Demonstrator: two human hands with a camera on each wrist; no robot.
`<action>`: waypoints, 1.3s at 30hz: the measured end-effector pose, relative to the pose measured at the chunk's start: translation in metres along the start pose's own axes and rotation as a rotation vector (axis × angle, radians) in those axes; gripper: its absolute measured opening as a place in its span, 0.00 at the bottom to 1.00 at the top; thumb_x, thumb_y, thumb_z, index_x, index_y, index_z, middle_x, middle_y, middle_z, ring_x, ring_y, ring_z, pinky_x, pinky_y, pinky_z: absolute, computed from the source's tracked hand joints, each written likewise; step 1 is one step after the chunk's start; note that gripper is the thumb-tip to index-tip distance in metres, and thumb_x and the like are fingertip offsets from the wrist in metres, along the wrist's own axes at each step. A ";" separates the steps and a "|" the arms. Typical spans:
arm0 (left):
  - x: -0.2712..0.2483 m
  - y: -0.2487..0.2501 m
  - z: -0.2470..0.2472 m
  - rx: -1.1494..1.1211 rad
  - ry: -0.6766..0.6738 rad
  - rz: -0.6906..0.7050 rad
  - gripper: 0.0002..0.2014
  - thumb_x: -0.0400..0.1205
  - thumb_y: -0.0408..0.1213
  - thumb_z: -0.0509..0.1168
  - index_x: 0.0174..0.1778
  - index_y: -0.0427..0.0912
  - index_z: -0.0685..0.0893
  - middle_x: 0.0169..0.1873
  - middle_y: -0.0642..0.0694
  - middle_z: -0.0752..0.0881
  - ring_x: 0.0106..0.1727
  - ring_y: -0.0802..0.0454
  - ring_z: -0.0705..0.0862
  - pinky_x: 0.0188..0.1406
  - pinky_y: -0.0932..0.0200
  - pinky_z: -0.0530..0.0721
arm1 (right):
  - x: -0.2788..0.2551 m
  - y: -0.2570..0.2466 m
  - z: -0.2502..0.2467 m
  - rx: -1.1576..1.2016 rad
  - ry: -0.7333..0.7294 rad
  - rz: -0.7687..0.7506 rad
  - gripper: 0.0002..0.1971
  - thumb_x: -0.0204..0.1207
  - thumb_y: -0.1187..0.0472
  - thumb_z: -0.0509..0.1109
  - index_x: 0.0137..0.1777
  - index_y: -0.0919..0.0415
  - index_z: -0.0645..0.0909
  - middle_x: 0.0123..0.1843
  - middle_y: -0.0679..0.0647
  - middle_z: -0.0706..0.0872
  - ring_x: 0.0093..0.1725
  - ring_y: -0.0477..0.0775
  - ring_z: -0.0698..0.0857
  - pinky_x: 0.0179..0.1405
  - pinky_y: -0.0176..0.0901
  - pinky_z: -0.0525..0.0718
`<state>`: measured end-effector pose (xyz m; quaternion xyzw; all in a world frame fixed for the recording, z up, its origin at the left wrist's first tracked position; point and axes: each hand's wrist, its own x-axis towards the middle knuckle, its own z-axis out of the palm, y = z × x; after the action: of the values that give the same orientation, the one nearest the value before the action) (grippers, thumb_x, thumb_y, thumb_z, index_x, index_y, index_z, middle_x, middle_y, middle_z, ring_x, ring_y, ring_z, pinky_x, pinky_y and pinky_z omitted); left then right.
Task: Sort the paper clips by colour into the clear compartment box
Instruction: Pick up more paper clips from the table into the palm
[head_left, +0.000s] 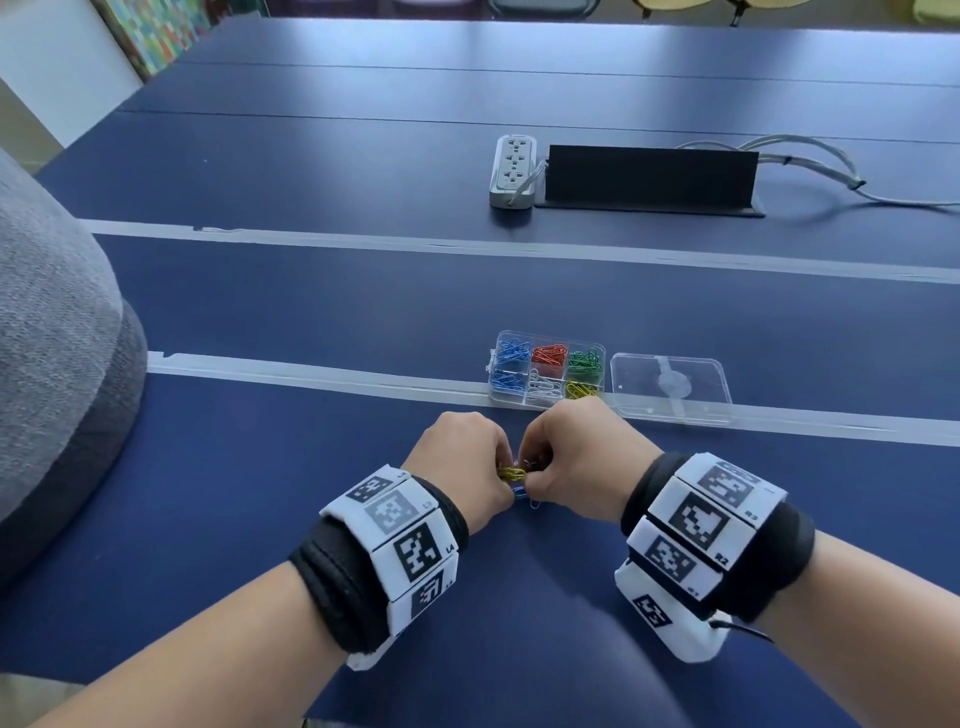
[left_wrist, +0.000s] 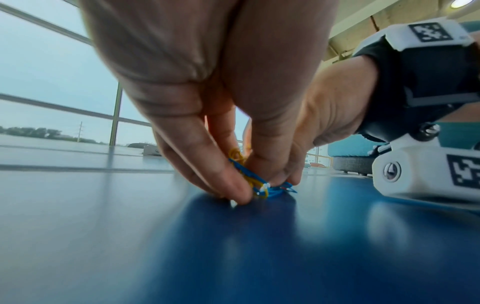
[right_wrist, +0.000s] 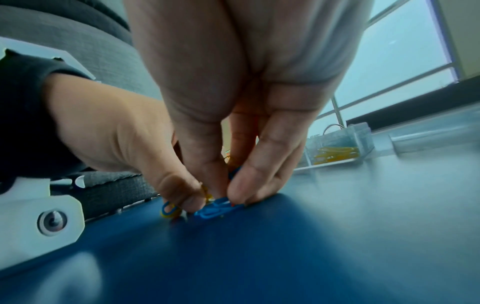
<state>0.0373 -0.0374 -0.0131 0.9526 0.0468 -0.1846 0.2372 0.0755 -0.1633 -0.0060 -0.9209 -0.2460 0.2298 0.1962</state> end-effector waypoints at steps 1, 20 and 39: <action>0.000 0.001 0.001 0.001 0.010 0.011 0.05 0.72 0.35 0.71 0.40 0.49 0.86 0.43 0.49 0.87 0.46 0.51 0.85 0.46 0.59 0.84 | 0.000 0.002 0.000 0.028 0.006 0.009 0.03 0.66 0.59 0.74 0.38 0.57 0.88 0.37 0.54 0.88 0.37 0.52 0.83 0.39 0.41 0.85; 0.000 -0.017 -0.006 -1.563 -0.097 -0.322 0.08 0.79 0.18 0.60 0.43 0.33 0.83 0.29 0.43 0.84 0.28 0.53 0.84 0.29 0.64 0.87 | -0.007 0.026 -0.031 0.955 -0.054 0.202 0.06 0.67 0.73 0.75 0.33 0.64 0.85 0.28 0.52 0.84 0.28 0.44 0.84 0.31 0.33 0.85; -0.016 -0.035 0.004 -2.003 -0.151 -0.373 0.16 0.78 0.32 0.58 0.36 0.28 0.89 0.41 0.31 0.88 0.36 0.37 0.89 0.43 0.43 0.89 | -0.001 0.013 -0.028 -0.149 -0.119 -0.278 0.21 0.66 0.63 0.74 0.60 0.49 0.81 0.54 0.46 0.82 0.52 0.45 0.78 0.51 0.37 0.76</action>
<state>0.0148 -0.0086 -0.0255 0.2799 0.3120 -0.1543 0.8947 0.0943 -0.1808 0.0115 -0.8747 -0.3987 0.2359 0.1426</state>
